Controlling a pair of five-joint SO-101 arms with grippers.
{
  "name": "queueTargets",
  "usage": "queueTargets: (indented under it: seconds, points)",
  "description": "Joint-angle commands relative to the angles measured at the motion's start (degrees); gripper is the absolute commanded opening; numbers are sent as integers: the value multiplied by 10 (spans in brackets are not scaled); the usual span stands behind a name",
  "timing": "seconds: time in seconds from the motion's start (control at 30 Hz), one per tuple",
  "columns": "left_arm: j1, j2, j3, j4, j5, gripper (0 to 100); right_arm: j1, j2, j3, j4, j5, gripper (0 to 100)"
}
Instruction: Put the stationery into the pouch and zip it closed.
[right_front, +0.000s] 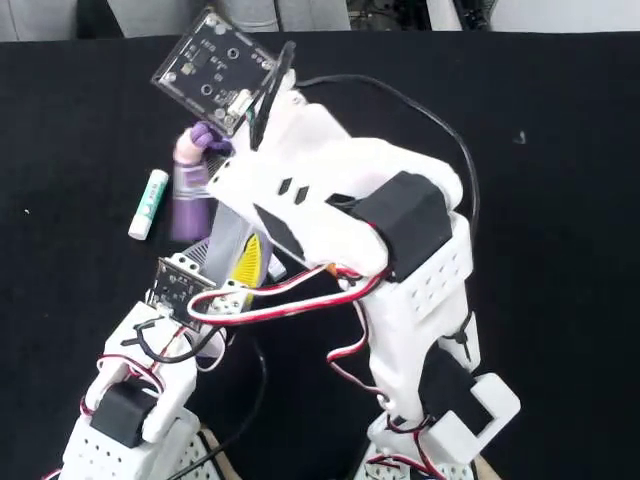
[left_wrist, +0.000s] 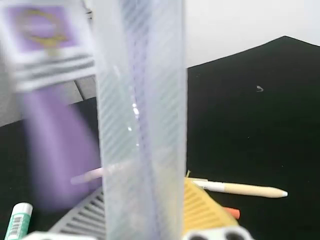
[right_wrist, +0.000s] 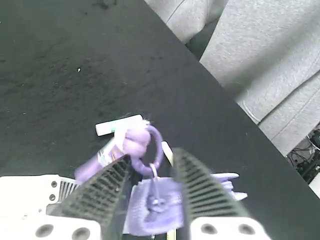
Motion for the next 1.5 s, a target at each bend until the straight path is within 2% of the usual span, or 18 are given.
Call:
queueTargets:
  seconds: [0.0,0.17,0.3,0.4,0.6,0.73,0.87,1.0,1.23,1.47]
  points:
    - [-1,-4,-5,-10,-11,51,-26,-29,-6,3,18,220]
    - [-1,-4,-7,-14,-12,51,-42,-29,-7,13,47,219]
    - [0,-4,-8,-14,-70,51,-43,-29,-7,10,49,218]
    - [17,-4,-7,-11,-88,51,-41,-28,-6,7,53,218]
    - [29,-4,-11,-11,-93,51,38,-29,-7,8,67,220]
    - [-6,-4,-10,-13,-165,51,65,-28,-33,27,28,222]
    - [-58,-4,-11,-19,-262,51,64,-29,-49,36,26,222]
    - [-112,-4,-10,-65,-325,51,63,-29,-22,37,27,221]
    - [-204,-4,-5,-135,-423,51,-1,-29,38,38,27,221]
    - [-219,-4,-5,-187,-503,51,-40,-29,99,37,27,221]
